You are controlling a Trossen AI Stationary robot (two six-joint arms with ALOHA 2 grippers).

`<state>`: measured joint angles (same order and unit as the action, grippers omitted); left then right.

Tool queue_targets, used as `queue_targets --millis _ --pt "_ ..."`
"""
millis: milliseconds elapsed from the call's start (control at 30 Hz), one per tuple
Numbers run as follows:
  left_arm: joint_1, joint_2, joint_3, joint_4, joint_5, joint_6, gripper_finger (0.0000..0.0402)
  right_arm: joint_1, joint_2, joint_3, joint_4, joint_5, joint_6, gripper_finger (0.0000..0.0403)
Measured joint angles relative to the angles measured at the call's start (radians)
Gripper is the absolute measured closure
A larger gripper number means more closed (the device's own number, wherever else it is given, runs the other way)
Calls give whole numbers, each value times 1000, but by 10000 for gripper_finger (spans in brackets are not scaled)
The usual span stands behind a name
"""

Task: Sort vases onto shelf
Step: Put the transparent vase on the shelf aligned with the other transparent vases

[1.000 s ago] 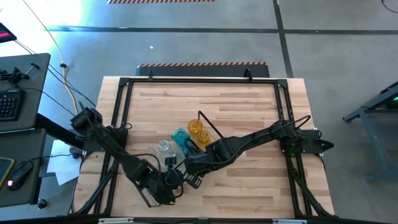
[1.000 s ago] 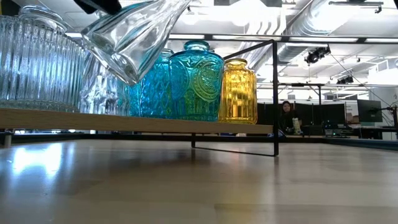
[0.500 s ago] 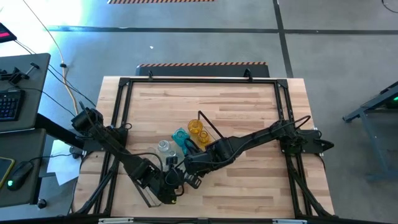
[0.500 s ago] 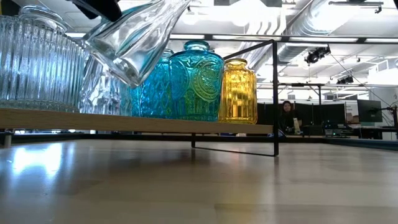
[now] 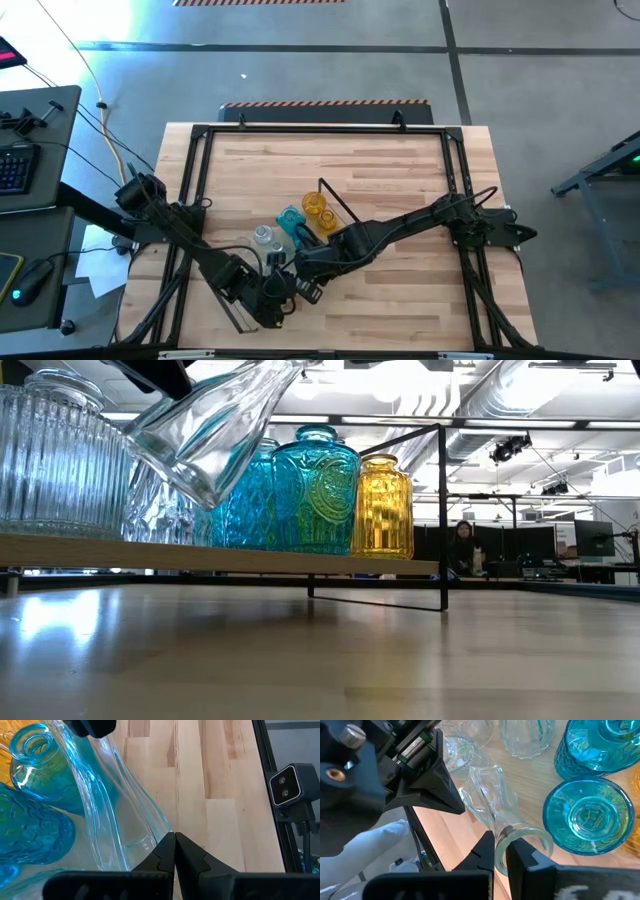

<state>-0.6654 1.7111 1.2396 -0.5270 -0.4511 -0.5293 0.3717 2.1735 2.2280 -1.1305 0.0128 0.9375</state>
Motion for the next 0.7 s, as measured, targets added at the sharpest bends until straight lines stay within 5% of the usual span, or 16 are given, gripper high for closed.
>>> queue_targets --millis 700 --pt "13 -1 -26 19 -17 -15 402 1 1 2 20 -13 -3 375"
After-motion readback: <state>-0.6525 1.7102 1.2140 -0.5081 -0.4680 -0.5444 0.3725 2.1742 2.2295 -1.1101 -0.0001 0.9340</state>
